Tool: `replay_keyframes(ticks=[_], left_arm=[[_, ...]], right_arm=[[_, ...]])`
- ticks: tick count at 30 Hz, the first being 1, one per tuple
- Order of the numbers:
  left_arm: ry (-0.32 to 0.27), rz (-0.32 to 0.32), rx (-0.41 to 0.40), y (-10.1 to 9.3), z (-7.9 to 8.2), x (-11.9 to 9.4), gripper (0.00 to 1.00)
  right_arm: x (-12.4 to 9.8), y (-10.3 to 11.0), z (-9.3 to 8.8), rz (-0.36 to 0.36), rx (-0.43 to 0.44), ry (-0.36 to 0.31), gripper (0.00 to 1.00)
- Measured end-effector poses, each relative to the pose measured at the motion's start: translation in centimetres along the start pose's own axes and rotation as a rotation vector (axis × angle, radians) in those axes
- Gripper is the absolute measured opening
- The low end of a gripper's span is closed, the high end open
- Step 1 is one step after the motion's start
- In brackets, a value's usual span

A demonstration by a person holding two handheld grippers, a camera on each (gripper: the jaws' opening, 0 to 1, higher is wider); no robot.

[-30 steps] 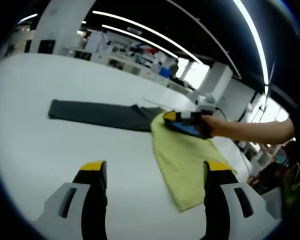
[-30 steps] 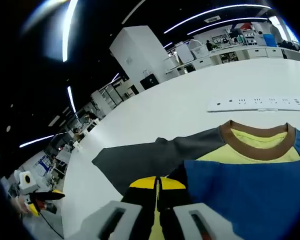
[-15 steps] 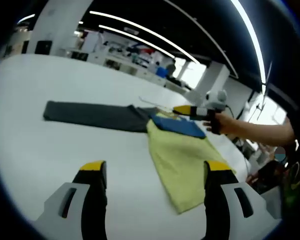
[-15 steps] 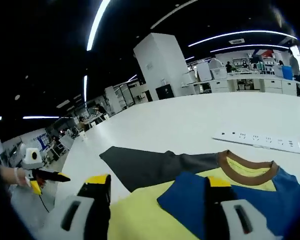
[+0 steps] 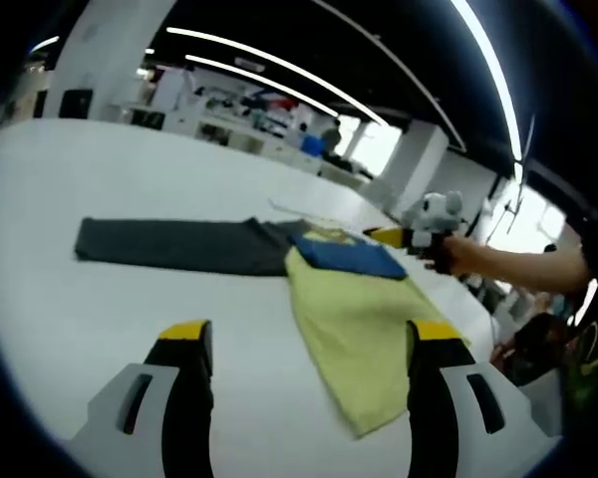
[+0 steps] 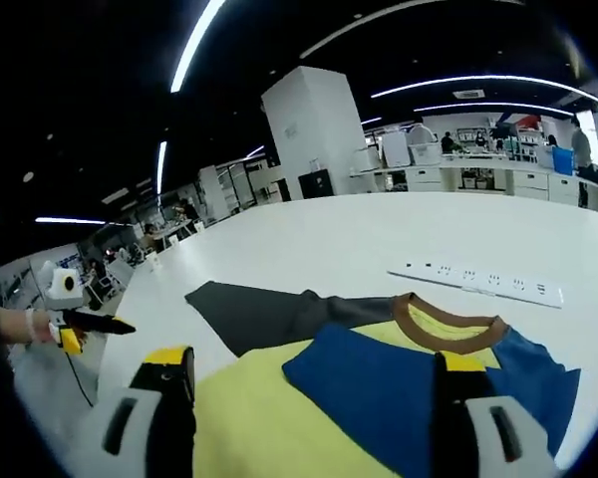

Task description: Fold the garment on the visible template until the final outline fits inside the template.

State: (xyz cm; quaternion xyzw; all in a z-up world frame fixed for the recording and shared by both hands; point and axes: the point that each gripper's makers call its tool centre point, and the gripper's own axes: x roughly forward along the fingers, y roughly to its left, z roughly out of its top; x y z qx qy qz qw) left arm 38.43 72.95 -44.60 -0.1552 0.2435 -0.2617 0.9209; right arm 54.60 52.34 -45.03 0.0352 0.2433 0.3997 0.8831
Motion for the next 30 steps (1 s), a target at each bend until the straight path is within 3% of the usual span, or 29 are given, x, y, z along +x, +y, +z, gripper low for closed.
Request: replay_keyframes(ticks=[6, 13, 20, 30], left_arm=[[0.008, 0.000, 0.013, 0.7, 0.3, 0.3, 0.76], [0.008, 0.005, 0.018, 1.6, 0.8, 1.0, 0.75], [0.009, 0.001, 0.028, 1.6, 0.9, 1.3, 0.75], [0.018, -0.010, 0.038, 1.2, 1.0, 1.9, 0.75]], right_arm=[[-2.0, -1.3, -0.5, -0.015, -0.015, 0.012, 1.00], [-5.7, -3.2, -1.5, -0.080, 0.009, 0.009, 1.00], [-10.1, -5.5, -3.1, -0.159, 0.047, 0.012, 1.00], [-16.6, -6.7, -4.9, -0.241, 0.076, -0.002, 0.99]])
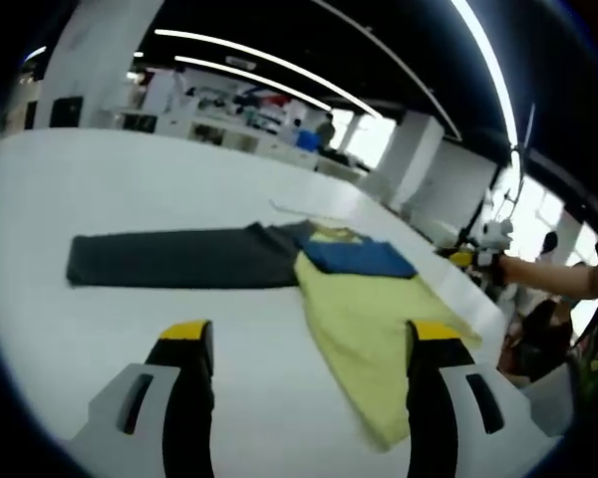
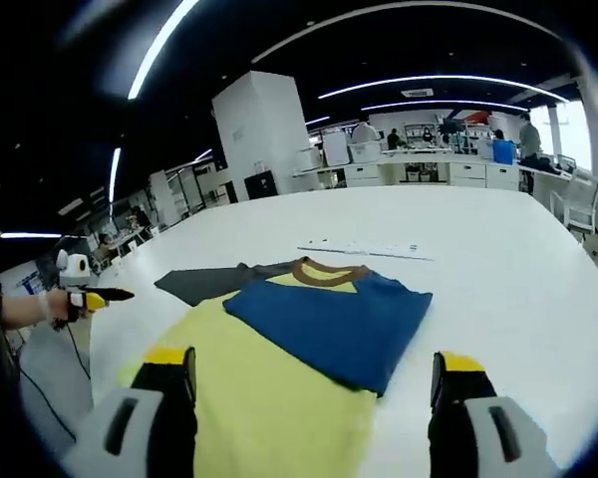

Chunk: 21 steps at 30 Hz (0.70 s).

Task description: Fold the garment on the visible template until the final outline fits inside the template.

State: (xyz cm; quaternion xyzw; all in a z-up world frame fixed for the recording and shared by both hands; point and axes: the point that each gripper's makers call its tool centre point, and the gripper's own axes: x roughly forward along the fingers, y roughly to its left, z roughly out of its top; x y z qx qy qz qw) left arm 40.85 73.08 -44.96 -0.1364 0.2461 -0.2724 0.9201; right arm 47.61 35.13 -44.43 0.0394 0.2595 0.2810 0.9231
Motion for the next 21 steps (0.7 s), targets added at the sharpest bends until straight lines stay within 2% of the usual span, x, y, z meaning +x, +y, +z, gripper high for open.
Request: replay_keyframes(ticks=[5, 12, 18, 21], left_arm=[[-0.002, -0.007, 0.007, -0.1, 0.2, 0.3, 0.75], [0.001, -0.010, 0.017, 0.2, 0.5, 0.7, 0.75], [-0.011, 0.062, -0.013, 3.2, 1.1, 1.0, 0.73], [-0.007, 0.099, 0.004, 5.0, 1.3, 1.0, 0.73]], right_arm=[[-2.1, -0.7, -0.7, -0.034, 0.015, -0.006, 0.99], [-3.7, -0.7, -1.4, -0.053, 0.034, -0.009, 0.98], [-4.2, -0.9, -2.3, -0.062, 0.053, -0.009, 0.98], [-4.4, -1.0, -2.7, -0.057, 0.066, -0.011, 0.99]])
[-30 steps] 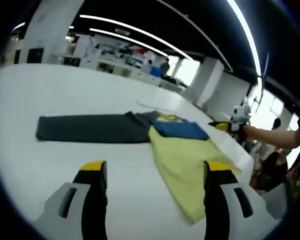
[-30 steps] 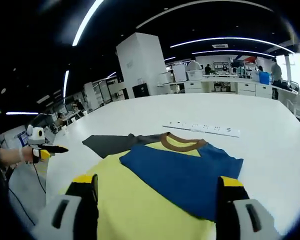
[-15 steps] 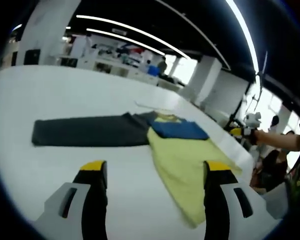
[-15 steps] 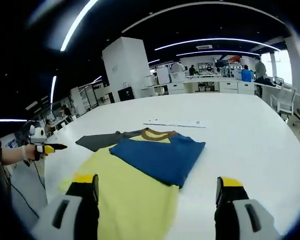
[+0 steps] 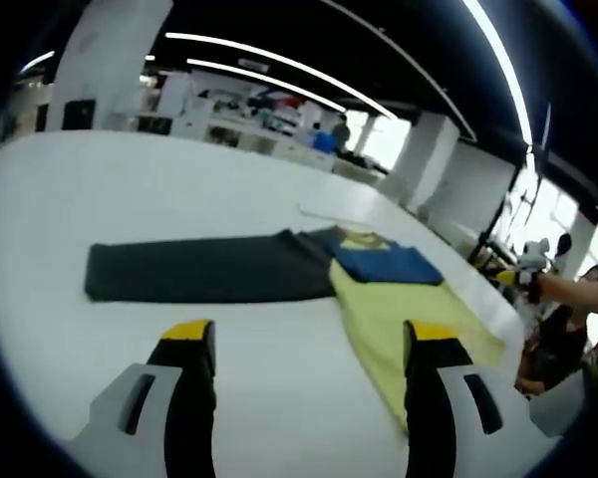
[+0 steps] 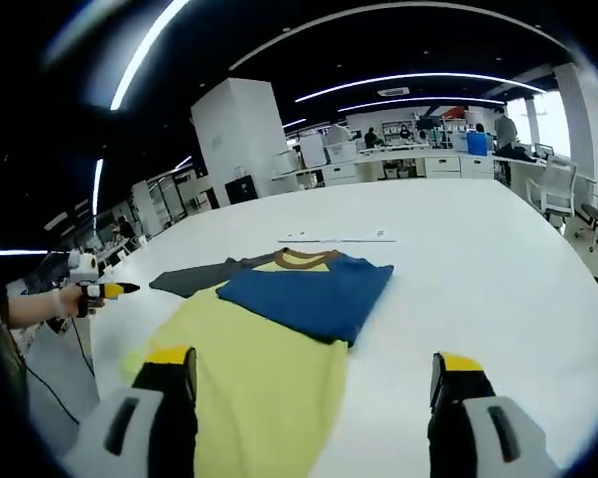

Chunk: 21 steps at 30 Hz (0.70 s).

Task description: Fold the garment on the visible template until the final outline fits inside the template.

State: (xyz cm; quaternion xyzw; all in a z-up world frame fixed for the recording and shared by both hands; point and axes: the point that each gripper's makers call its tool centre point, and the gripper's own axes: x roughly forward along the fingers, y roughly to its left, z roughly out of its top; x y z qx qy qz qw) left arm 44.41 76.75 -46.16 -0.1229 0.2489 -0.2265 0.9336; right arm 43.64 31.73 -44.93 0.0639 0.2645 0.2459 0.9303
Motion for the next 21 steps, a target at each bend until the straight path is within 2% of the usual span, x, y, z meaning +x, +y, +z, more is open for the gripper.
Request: replay_keyframes(ticks=[2, 5, 6, 8, 12, 14, 16, 18, 19, 21], left_arm=[[-0.003, 0.024, -0.005, 1.3, 0.2, 0.1, 0.73], [-0.001, 0.106, 0.007, 4.5, 0.7, 0.0, 0.72], [0.002, 0.153, 0.007, 5.8, 0.8, -0.2, 0.71], [-0.012, 0.191, 0.009, 7.3, 1.4, -0.4, 0.71], [-0.034, 0.301, -0.056, 10.7, 1.8, -0.9, 0.66], [-0.021, 0.369, -0.075, 12.7, 1.5, -1.3, 0.64], [-0.021, 0.380, -0.052, 13.4, 1.8, -1.2, 0.64], [0.004, 0.400, -0.046, 14.2, 1.5, -1.2, 0.61], [0.017, 0.421, -0.065, 15.0, 1.1, -1.3, 0.59], [-0.003, 0.426, -0.109, 15.6, 1.2, -1.2, 0.58]], right_arm=[[-0.1, -0.2, -0.3, -0.005, 0.005, 0.004, 0.98], [-0.5, -0.5, -0.7, -0.013, 0.016, 0.008, 0.98], [-0.6, -0.5, -0.8, -0.013, 0.017, 0.007, 0.98], [-0.8, -0.5, -1.0, -0.016, 0.023, 0.005, 0.98], [-0.9, -0.7, -1.6, -0.019, 0.036, 0.013, 0.98], [-1.0, -0.6, -1.7, -0.010, 0.070, 0.003, 0.99], [-1.1, -0.7, -1.6, -0.010, 0.080, -0.006, 0.99], [-1.1, -0.7, -1.6, -0.014, 0.078, -0.002, 0.99], [-1.1, -0.7, -1.5, -0.011, 0.084, -0.007, 0.99], [-1.1, -0.7, -1.4, -0.011, 0.086, -0.007, 0.99]])
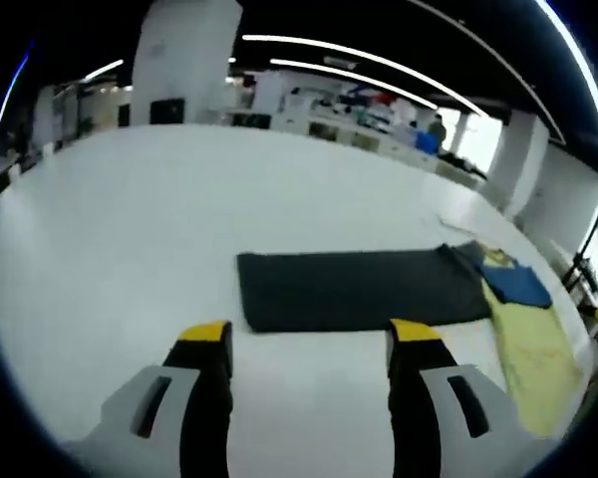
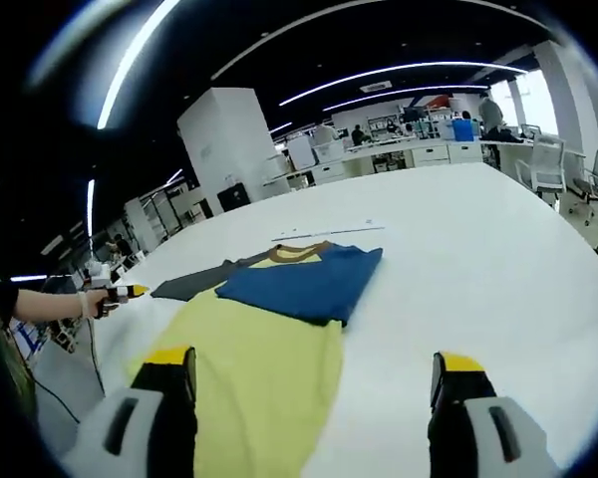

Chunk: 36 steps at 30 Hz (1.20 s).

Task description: Fold the garment on the visible template until the final outline fits inside the template.

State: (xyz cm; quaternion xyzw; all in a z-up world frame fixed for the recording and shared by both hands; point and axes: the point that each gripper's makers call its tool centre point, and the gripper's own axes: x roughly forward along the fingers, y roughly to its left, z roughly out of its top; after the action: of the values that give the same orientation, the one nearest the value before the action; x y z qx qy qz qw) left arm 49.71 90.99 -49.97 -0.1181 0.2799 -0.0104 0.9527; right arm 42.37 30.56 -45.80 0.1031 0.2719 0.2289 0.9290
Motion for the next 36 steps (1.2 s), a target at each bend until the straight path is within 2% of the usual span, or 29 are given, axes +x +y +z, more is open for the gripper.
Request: replay_keyframes(ticks=[2, 10, 19, 22, 33, 34, 36], left_arm=[[0.009, 0.016, -0.006, 0.6, 0.0, 0.3, 0.57], [0.017, 0.021, -0.010, 0.8, 0.0, 1.0, 0.48], [0.045, 0.074, -0.072, 1.9, -0.8, 1.5, 0.28], [0.055, 0.074, -0.096, 2.1, -1.0, 1.8, 0.27], [0.034, 0.113, -0.147, 2.7, -0.6, 1.9, 0.01], [0.034, 0.115, -0.165, 2.7, -0.5, 1.9, 0.01], [0.020, 0.102, -0.150, 2.2, 0.0, 1.7, 0.01]], right_arm=[[-0.1, 0.0, 0.0, -0.002, -0.002, 0.002, 0.99], [-0.5, -0.2, 0.1, -0.011, 0.000, 0.002, 0.98], [-0.9, -0.3, -0.2, -0.017, 0.005, 0.004, 0.98], [-1.1, -0.4, -0.2, -0.022, 0.005, 0.000, 0.98], [-2.0, -1.4, -0.4, -0.047, 0.014, -0.005, 0.98], [-2.0, -1.4, -0.4, -0.048, 0.014, -0.006, 0.98], [-2.1, -1.5, -0.4, -0.048, 0.018, -0.008, 0.98]])
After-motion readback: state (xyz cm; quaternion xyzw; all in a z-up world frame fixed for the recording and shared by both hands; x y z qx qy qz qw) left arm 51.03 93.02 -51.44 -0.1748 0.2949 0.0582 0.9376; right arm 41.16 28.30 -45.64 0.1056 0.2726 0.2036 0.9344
